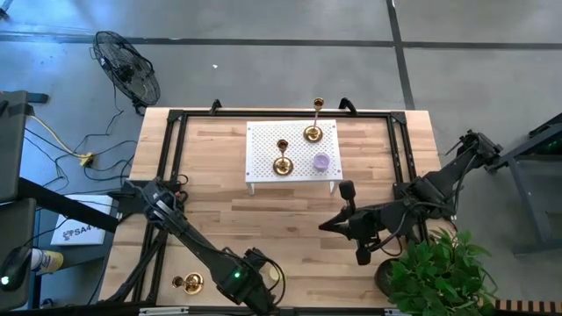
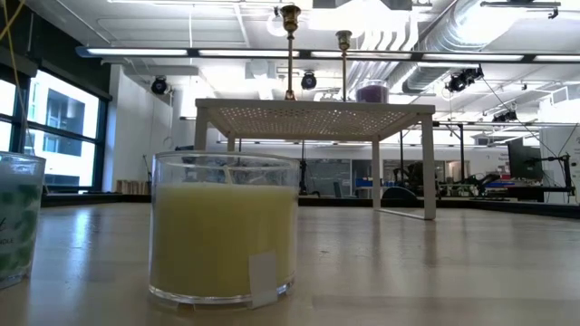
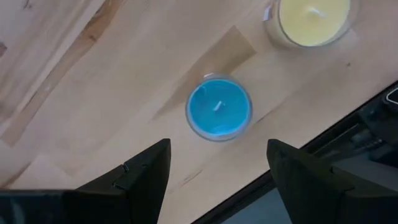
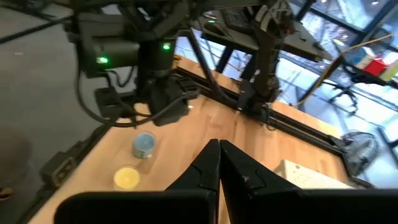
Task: Pick & Place candle stick holders
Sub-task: Put the blue scented candle on the shelf
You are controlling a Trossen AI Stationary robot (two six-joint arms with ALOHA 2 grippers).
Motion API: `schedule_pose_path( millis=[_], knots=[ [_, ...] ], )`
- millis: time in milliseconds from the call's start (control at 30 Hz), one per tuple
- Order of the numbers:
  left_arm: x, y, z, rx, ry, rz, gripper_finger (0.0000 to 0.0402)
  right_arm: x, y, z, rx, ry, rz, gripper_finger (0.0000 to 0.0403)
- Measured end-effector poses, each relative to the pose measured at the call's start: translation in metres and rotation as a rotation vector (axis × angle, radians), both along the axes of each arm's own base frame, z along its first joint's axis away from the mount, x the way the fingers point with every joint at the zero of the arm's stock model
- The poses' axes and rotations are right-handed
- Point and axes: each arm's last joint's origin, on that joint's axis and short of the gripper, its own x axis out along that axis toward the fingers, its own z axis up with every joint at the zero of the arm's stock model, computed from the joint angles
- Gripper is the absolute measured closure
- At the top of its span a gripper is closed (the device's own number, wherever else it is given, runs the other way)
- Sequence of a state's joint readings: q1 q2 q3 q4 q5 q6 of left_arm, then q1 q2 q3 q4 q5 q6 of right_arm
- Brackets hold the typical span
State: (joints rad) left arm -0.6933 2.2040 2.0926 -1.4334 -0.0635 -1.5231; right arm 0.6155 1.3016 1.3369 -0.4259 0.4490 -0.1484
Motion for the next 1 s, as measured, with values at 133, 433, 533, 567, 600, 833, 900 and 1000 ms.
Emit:
schedule_pose_path(
  millis=[133, 433, 533, 567, 600, 833, 900, 1000],
  knots=[
    [0.001, 0.001, 0.000, 0.024, -0.020, 0.002, 0.0140, 0.000, 0.001, 0.000, 0.028, 0.011, 0.029, 0.0401],
    [-0.003, 0.003, 0.000, 0.049, 0.015, 0.027, 0.0140, -0.001, 0.002, 0.000, 0.043, 0.021, 0.063, 0.0400],
    [-0.007, 0.006, 0.000, 0.065, 0.067, 0.026, 0.0140, -0.001, 0.003, 0.000, 0.046, 0.024, 0.074, 0.0402],
    [-0.008, 0.007, 0.000, 0.070, 0.081, 0.027, 0.0140, -0.001, 0.003, 0.000, 0.046, 0.024, 0.075, 0.0401],
    [-0.009, 0.007, 0.000, 0.078, 0.090, 0.027, 0.0140, -0.001, 0.003, -0.001, 0.046, 0.024, 0.075, 0.0401],
    [-0.008, 0.008, -0.001, 0.108, 0.070, 0.002, 0.0140, -0.001, 0.002, 0.000, 0.043, 0.023, 0.075, 0.0401],
    [-0.006, 0.009, -0.008, 0.105, 0.072, -0.001, 0.0140, -0.001, 0.002, 0.000, 0.043, 0.023, 0.075, 0.0401],
    [-0.008, 0.010, -0.020, 0.094, 0.127, -0.019, 0.0140, -0.001, 0.003, 0.000, 0.046, 0.025, 0.079, 0.0399]
  ],
)
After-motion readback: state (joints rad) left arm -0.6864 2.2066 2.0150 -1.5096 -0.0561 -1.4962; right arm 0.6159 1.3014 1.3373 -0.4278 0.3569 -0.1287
